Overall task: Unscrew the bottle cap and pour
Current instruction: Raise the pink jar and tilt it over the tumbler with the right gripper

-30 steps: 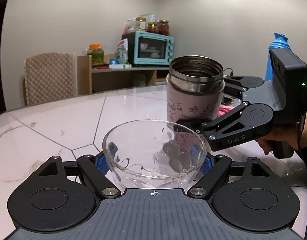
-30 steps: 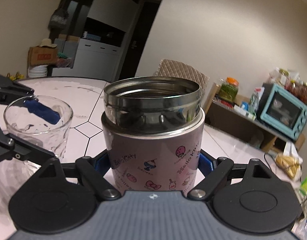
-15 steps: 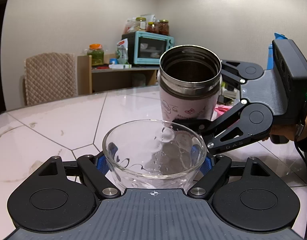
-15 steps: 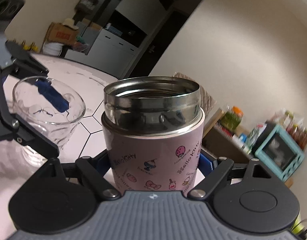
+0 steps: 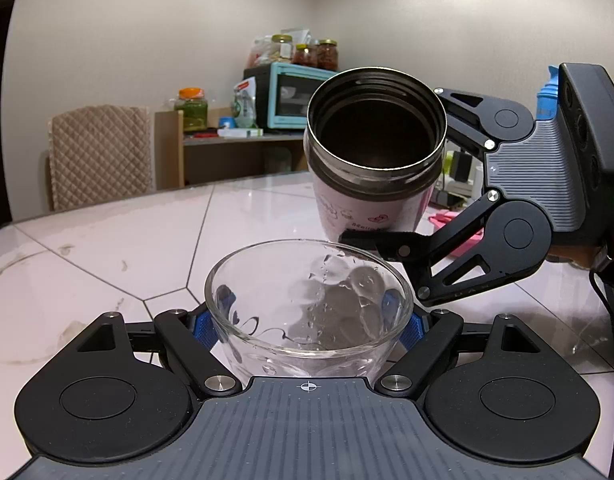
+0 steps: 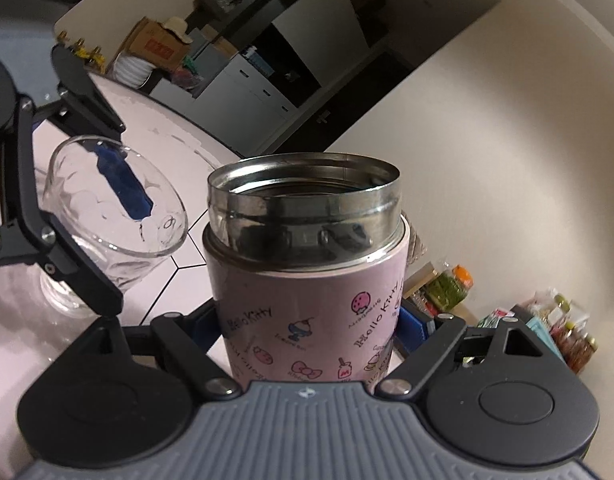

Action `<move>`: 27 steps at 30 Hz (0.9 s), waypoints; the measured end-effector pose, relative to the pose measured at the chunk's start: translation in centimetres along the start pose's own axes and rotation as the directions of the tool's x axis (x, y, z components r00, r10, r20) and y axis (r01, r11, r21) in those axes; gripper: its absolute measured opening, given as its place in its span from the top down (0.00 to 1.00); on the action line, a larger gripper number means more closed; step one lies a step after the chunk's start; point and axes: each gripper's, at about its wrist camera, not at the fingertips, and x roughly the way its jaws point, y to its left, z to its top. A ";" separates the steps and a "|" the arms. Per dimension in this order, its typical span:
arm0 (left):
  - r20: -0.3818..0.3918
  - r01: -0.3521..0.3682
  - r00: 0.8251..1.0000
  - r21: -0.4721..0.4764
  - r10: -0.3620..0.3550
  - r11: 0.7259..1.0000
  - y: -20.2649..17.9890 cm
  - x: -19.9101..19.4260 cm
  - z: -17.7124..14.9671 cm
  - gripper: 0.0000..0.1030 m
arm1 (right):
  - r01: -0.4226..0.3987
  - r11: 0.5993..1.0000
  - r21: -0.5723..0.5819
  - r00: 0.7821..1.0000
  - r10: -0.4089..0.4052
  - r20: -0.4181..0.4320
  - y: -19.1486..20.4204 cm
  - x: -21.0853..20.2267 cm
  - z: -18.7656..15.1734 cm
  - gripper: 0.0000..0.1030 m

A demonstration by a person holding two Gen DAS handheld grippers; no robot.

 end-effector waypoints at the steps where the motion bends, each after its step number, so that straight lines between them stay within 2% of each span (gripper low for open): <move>1: 0.000 0.000 1.000 0.000 0.000 1.000 0.0 0.0 0.0 0.16 | 0.001 1.000 -0.010 1.000 -0.001 0.000 0.1 0.0 0.0 0.15; 13: 0.001 0.001 1.000 0.001 -0.001 1.000 0.2 0.0 -0.1 0.16 | 0.057 0.983 -0.176 0.998 -0.055 0.019 2.2 0.2 0.4 0.15; 27: -0.001 -0.002 1.000 0.001 0.002 1.000 -0.1 0.0 -0.1 0.16 | 0.099 0.949 -0.299 0.995 -0.092 0.035 3.9 -0.1 -0.8 0.15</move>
